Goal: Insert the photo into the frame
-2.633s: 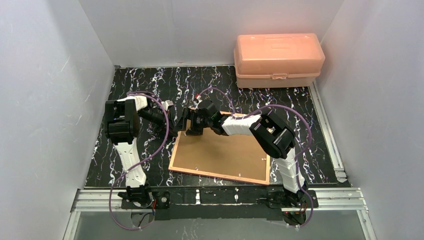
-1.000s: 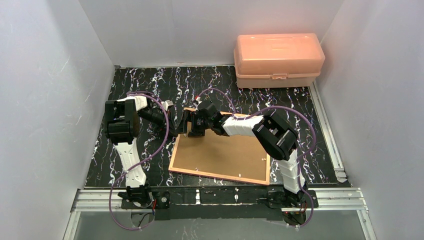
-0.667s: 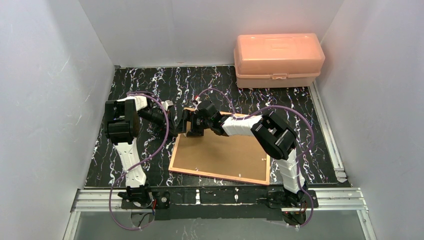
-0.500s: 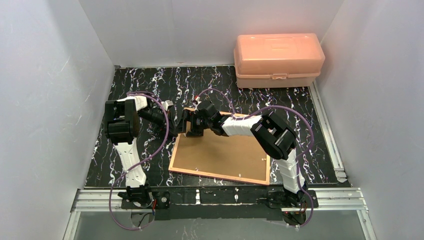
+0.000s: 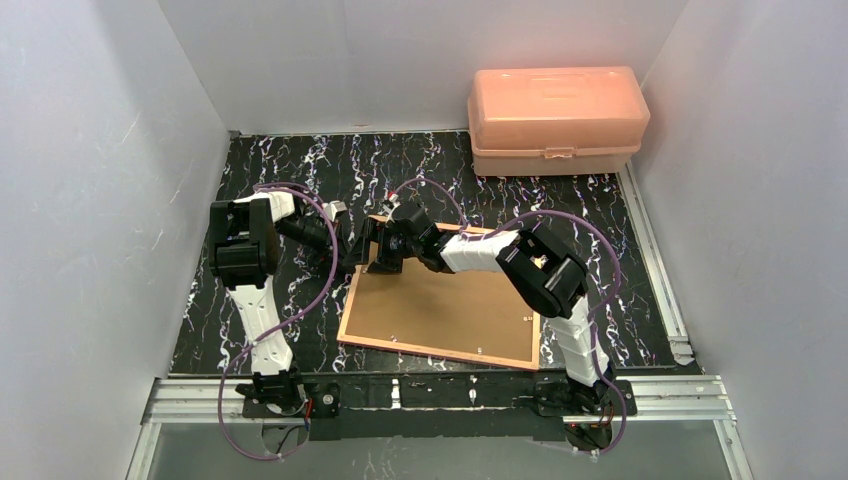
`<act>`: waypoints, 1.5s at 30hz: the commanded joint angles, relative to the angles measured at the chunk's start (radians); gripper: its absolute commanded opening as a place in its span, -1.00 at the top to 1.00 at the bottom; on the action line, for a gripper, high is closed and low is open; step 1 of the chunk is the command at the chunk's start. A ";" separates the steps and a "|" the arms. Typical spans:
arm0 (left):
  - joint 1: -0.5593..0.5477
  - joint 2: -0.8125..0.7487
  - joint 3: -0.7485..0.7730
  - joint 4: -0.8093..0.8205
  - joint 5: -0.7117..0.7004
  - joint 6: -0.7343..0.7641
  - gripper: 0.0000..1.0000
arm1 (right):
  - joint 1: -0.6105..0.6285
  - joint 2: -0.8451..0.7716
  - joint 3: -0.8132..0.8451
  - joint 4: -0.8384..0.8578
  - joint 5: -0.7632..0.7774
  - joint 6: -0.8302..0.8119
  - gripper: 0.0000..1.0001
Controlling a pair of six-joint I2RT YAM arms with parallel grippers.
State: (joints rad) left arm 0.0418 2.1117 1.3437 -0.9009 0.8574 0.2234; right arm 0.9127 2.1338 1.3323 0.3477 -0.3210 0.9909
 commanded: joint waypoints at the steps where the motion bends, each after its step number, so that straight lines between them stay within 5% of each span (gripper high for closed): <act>1: -0.016 -0.025 -0.005 -0.002 -0.015 0.011 0.92 | 0.020 0.038 0.017 -0.003 0.017 0.002 -0.92; 30: -0.017 -0.029 -0.009 -0.005 -0.012 0.016 0.92 | 0.076 -0.003 -0.026 -0.012 0.256 0.049 -0.92; 37: -0.016 -0.033 0.010 -0.027 -0.009 0.018 0.91 | 0.077 -0.021 -0.016 -0.005 0.218 0.022 -0.93; 42: -0.001 -0.065 0.062 -0.098 -0.008 0.051 0.85 | 0.073 -0.145 0.005 -0.080 0.162 -0.236 -0.97; 45: 0.018 -0.098 0.098 -0.152 -0.008 0.074 0.77 | 0.076 -0.240 0.035 -0.267 0.127 -0.480 -0.97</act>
State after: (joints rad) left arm 0.0425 2.1094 1.3815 -0.9546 0.8448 0.2504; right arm 0.9825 2.0659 1.3293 0.2684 -0.1413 0.8425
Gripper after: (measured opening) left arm 0.096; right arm 0.984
